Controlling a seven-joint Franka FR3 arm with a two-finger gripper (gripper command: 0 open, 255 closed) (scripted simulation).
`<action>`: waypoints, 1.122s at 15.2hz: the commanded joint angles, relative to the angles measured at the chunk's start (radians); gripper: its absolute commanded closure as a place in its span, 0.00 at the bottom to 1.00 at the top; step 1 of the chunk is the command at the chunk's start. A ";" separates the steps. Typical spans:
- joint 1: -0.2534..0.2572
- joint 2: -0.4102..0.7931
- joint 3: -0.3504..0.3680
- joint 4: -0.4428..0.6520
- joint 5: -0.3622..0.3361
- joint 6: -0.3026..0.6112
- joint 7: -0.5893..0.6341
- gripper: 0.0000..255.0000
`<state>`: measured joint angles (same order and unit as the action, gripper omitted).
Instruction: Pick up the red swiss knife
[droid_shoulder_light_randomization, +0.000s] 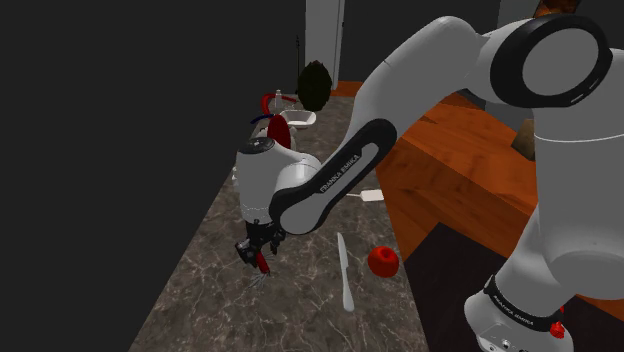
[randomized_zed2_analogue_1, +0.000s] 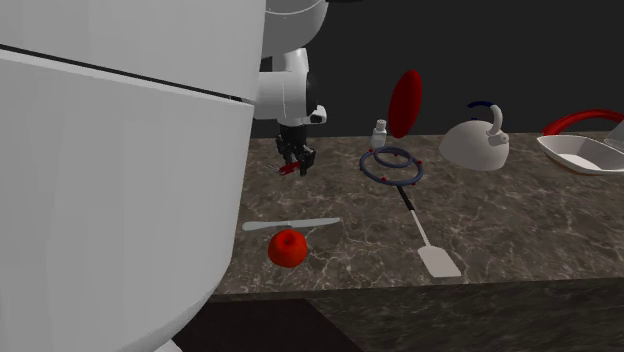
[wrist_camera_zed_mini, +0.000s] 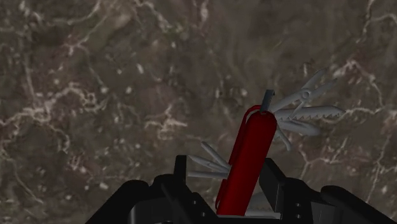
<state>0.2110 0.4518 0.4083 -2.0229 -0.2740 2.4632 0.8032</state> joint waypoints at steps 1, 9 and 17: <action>0.000 0.000 0.000 0.000 0.000 0.000 0.000 1.00; -0.008 -0.030 0.013 0.000 0.019 -0.028 -0.011 1.00; -0.030 -0.105 0.041 0.015 0.068 -0.111 -0.043 1.00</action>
<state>0.1839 0.3571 0.4456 -2.0115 -0.2129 2.3649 0.7642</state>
